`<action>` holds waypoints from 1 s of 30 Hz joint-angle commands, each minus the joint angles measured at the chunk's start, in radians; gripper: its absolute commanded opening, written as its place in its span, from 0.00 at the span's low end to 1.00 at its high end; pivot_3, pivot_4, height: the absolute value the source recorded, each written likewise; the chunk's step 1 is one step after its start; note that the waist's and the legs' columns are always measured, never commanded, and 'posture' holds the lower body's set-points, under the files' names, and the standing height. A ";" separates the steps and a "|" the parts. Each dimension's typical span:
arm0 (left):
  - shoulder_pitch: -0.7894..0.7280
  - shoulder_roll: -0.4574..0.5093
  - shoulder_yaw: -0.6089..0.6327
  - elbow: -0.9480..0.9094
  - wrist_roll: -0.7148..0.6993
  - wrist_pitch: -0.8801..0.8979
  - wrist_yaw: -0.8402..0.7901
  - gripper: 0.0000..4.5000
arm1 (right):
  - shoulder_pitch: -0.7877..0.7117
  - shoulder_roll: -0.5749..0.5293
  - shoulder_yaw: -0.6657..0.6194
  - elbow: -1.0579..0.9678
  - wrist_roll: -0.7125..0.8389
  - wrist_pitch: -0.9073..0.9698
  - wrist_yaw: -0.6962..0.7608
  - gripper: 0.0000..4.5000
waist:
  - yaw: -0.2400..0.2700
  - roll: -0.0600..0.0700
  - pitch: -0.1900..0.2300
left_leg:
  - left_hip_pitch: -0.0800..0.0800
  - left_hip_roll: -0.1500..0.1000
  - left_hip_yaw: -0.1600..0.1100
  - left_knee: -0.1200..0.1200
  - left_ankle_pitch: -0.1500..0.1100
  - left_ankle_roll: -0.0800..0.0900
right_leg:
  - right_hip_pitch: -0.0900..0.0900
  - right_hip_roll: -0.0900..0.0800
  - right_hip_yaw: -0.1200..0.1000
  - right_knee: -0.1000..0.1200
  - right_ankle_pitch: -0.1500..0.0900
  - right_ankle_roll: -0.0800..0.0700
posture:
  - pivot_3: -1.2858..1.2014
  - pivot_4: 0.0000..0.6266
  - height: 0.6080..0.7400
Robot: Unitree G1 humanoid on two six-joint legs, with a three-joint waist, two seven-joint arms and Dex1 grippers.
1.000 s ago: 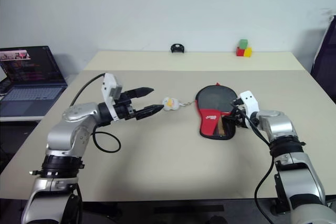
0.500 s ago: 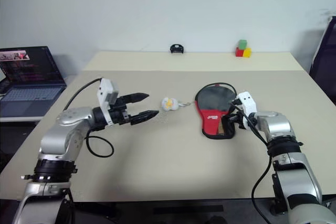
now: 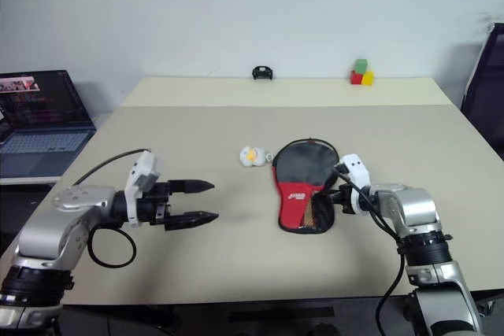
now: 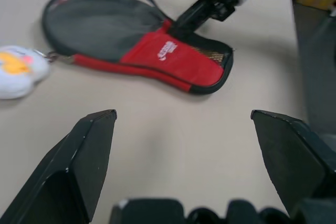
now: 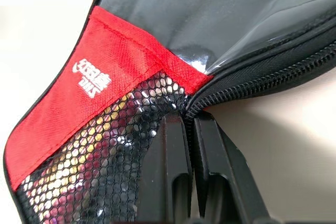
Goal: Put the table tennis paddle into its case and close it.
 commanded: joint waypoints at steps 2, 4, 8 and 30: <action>0.037 0.035 0.009 -0.087 -0.030 -0.001 -0.035 1.00 | 0.034 0.040 0.005 -0.157 0.075 0.081 -0.022 0.00 | 0.000 0.000 0.000 | 0.000 0.000 0.000 0.000 0.000 0.000 | 0.000 0.000 0.000 0.000 0.000 0.000 | 0.52 0.24 1.00; 0.056 0.043 0.011 -0.105 -0.036 0.005 -0.040 1.00 | 0.069 0.066 -0.006 -0.229 0.099 0.134 -0.050 0.00 | 0.002 0.000 0.000 | 0.000 0.000 0.000 0.000 0.000 0.000 | 0.000 0.000 0.000 0.000 0.000 0.000 | 0.52 0.24 1.00; 0.081 0.053 0.017 -0.125 -0.046 0.011 -0.036 1.00 | 0.146 0.104 -0.030 -0.369 0.141 0.230 -0.107 0.00 | 0.003 0.000 0.000 | 0.000 0.000 -0.001 0.000 0.000 0.000 | 0.000 0.000 0.000 0.000 0.000 0.000 | 0.52 0.24 1.00; 0.077 0.047 -0.002 -0.140 -0.039 0.015 -0.023 1.00 | 0.377 0.203 -0.205 -0.670 0.252 0.496 -0.268 0.00 | 0.011 0.000 0.000 | 0.000 -0.001 -0.001 0.000 0.000 0.000 | 0.001 0.000 -0.001 0.000 0.000 0.000 | 0.52 0.24 1.00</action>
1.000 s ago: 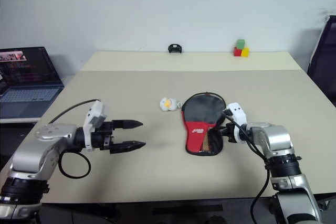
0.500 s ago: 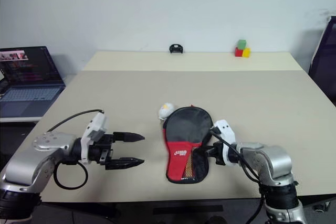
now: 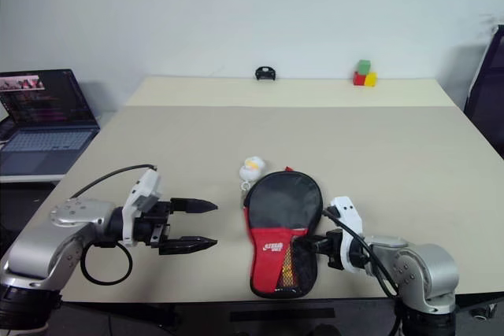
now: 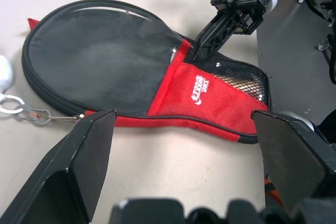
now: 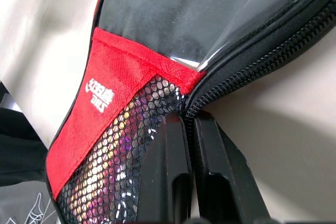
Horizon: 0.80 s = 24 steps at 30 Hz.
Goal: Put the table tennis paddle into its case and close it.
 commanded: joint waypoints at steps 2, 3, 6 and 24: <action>-0.022 0.006 -0.001 -0.018 -0.012 -0.010 -0.002 1.00 | 0.011 0.001 -0.004 -0.030 0.036 0.012 -0.015 0.00 | 0.001 0.000 0.000 | 0.000 0.000 0.000 0.000 0.000 0.000 | 0.000 0.000 0.000 0.000 0.000 0.000 | 0.52 0.24 1.00; -0.024 0.005 -0.002 -0.017 -0.011 -0.010 -0.002 1.00 | 0.010 0.007 0.000 -0.029 0.037 0.012 -0.022 0.00 | 0.001 0.000 0.000 | 0.000 0.000 0.000 0.000 0.000 0.000 | 0.000 0.000 0.000 0.000 0.000 0.000 | 0.52 0.24 1.00; -0.027 0.004 -0.003 -0.016 -0.010 -0.012 -0.001 1.00 | 0.012 0.017 0.003 -0.023 0.036 0.012 -0.036 0.05 | 0.001 0.000 0.000 | 0.000 0.000 0.000 0.000 0.000 0.000 | 0.000 0.000 0.000 0.000 0.000 0.000 | 0.52 0.24 1.00; -0.015 -0.014 0.000 -0.019 -0.008 -0.027 0.015 1.00 | 0.092 -0.211 -0.118 -0.106 0.117 -0.173 0.049 0.94 | 0.025 0.000 0.000 | 0.019 0.000 -0.005 -0.001 -0.001 0.002 | 0.025 0.000 -0.005 -0.011 0.002 0.001 | 0.52 0.24 1.00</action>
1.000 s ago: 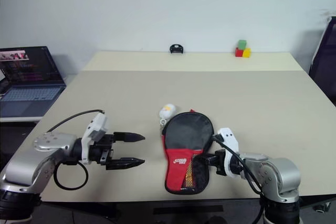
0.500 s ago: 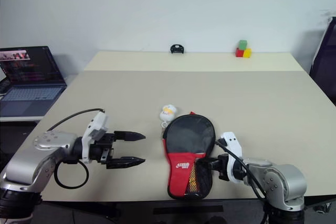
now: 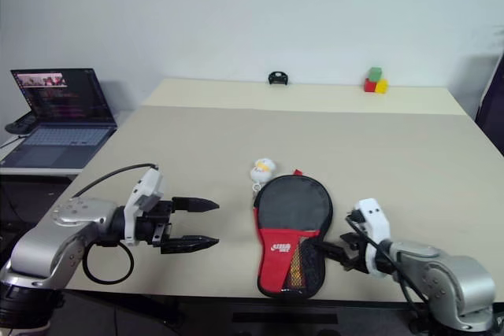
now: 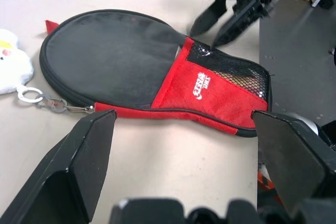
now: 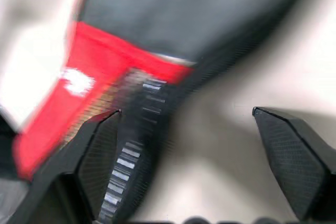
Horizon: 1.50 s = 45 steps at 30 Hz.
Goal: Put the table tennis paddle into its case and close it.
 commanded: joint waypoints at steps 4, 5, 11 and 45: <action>-0.016 -0.015 0.015 -0.002 -0.003 -0.034 0.027 1.00 | -0.027 -0.087 -0.034 -0.038 0.083 -0.134 0.100 0.94 | -0.014 0.001 0.000 | 0.000 0.000 0.000 -0.002 0.000 0.000 | -0.001 0.000 0.001 0.000 0.000 0.000 | 0.52 0.24 1.00; -0.021 -0.019 0.022 0.007 -0.001 -0.038 0.040 1.00 | -0.042 -0.095 -0.034 -0.030 0.087 -0.157 0.106 0.94 | -0.014 0.001 0.000 | 0.000 0.000 0.000 -0.002 0.000 0.000 | -0.001 0.001 0.001 -0.001 0.000 0.000 | 0.52 0.24 1.00; -0.037 -0.043 0.060 0.035 -0.003 -0.048 0.119 1.00 | -0.125 -0.155 0.083 0.016 0.029 -0.373 0.148 0.97 | -0.013 0.001 0.001 | -0.001 0.000 0.000 -0.002 0.000 0.000 | 0.000 0.001 0.000 -0.004 0.000 0.000 | 0.52 0.24 1.00; -0.303 -0.185 -0.034 0.362 0.209 -0.076 0.459 1.00 | -0.279 0.023 0.547 0.567 -0.420 -0.951 0.232 0.97 | -0.010 0.001 0.000 | -0.003 0.000 0.000 -0.002 0.000 -0.001 | -0.005 0.000 0.001 -0.004 0.000 0.000 | 0.52 0.24 1.00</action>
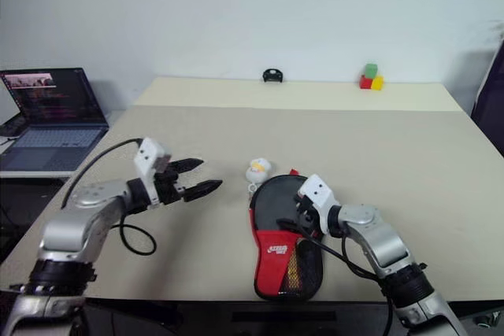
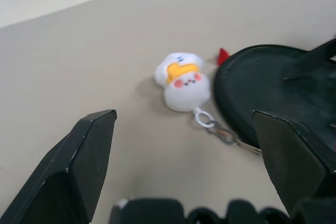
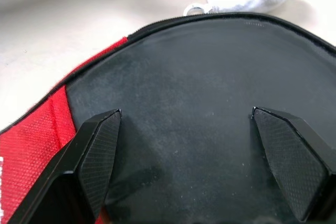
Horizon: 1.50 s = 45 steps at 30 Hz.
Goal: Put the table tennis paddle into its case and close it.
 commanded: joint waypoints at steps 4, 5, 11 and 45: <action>-0.185 -0.075 -0.049 0.221 0.088 -0.062 0.025 1.00 | 0.012 0.018 -0.013 -0.025 -0.014 -0.007 -0.014 0.97 | 0.000 0.000 0.000 | 0.000 0.000 0.000 0.000 0.000 0.000 | 0.000 0.000 0.000 0.000 0.000 0.000 | 0.52 0.24 1.00; -0.215 -0.092 -0.060 0.267 0.109 -0.086 0.027 1.00 | 0.013 0.021 -0.012 -0.027 -0.015 -0.005 -0.016 0.97 | 0.000 0.000 0.000 | 0.000 0.000 0.000 0.000 0.000 0.000 | 0.000 0.000 0.000 0.000 0.000 0.000 | 0.52 0.24 1.00; -0.375 -0.195 -0.103 0.516 0.173 -0.180 -0.007 1.00 | 0.017 0.034 -0.009 -0.035 -0.021 0.004 -0.019 0.97 | -0.001 -0.001 0.000 | -0.002 0.000 0.000 0.001 0.002 -0.003 | -0.001 0.000 0.000 0.000 0.000 0.000 | 0.52 0.24 1.00; -0.568 -0.387 -0.140 1.041 0.373 -0.365 -0.028 0.20 | 0.065 0.027 0.006 -0.055 -0.080 0.105 -0.085 1.00 | 0.000 -0.002 -0.001 | -0.008 -0.001 0.000 0.003 0.002 -0.004 | -0.006 0.000 -0.001 0.002 0.000 0.000 | 0.52 0.24 1.00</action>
